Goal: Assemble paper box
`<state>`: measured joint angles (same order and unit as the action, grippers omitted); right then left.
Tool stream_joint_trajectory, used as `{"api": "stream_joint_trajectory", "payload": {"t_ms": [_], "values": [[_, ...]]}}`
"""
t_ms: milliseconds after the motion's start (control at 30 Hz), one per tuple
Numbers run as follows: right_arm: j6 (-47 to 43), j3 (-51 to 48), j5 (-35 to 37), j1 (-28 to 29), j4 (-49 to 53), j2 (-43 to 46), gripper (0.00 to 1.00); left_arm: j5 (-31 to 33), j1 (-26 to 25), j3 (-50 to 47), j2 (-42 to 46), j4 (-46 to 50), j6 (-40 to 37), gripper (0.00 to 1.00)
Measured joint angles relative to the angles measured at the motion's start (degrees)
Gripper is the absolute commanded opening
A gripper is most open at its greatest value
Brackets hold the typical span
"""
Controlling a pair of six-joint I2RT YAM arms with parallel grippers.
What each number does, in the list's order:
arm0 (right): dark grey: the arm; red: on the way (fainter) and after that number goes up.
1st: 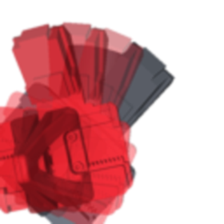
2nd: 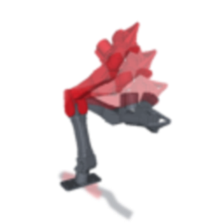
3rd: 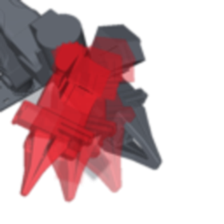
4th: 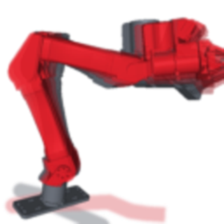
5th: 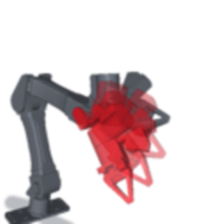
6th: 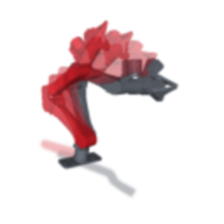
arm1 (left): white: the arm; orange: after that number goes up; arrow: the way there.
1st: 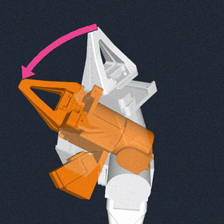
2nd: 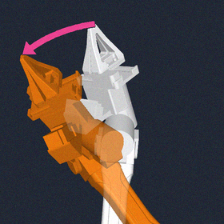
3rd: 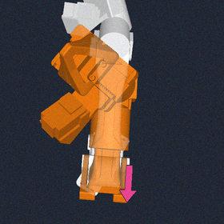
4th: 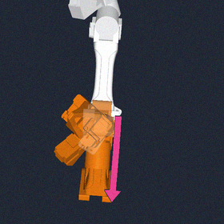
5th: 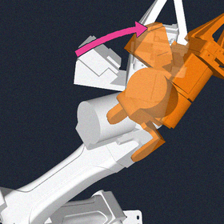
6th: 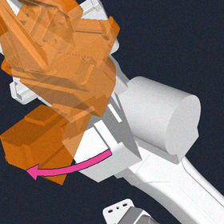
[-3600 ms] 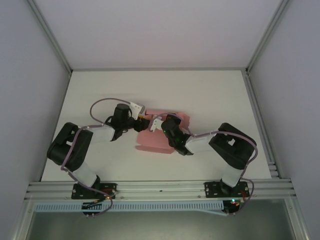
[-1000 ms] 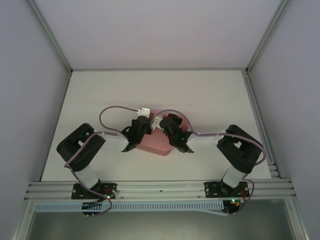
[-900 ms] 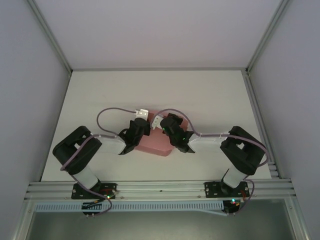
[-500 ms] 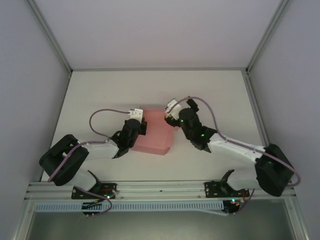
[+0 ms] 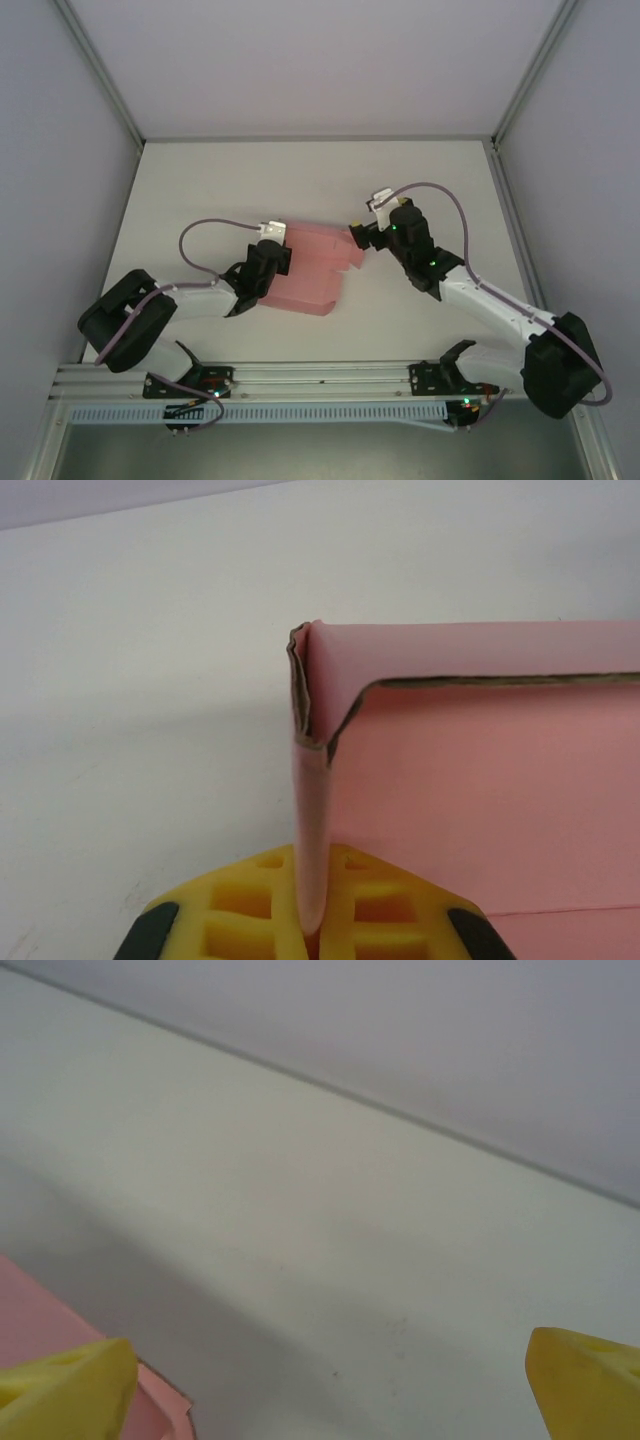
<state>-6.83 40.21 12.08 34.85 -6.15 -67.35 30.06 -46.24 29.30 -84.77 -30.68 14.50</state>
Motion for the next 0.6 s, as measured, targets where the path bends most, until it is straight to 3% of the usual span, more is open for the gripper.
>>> {"api": "stream_joint_trajectory", "payload": {"t_ms": [333, 600], "values": [[0.5, 1.4, -6.2, -0.1, 2.5, -11.0, 1.00, -0.3, 0.0, 0.0, 1.4, 1.0, 0.2, 0.00], [6.8, 1.7, -12.7, -0.1, -9.3, -15.6, 1.00, -0.7, -0.1, 0.0, 1.9, 0.8, 1.6, 0.00]]}}
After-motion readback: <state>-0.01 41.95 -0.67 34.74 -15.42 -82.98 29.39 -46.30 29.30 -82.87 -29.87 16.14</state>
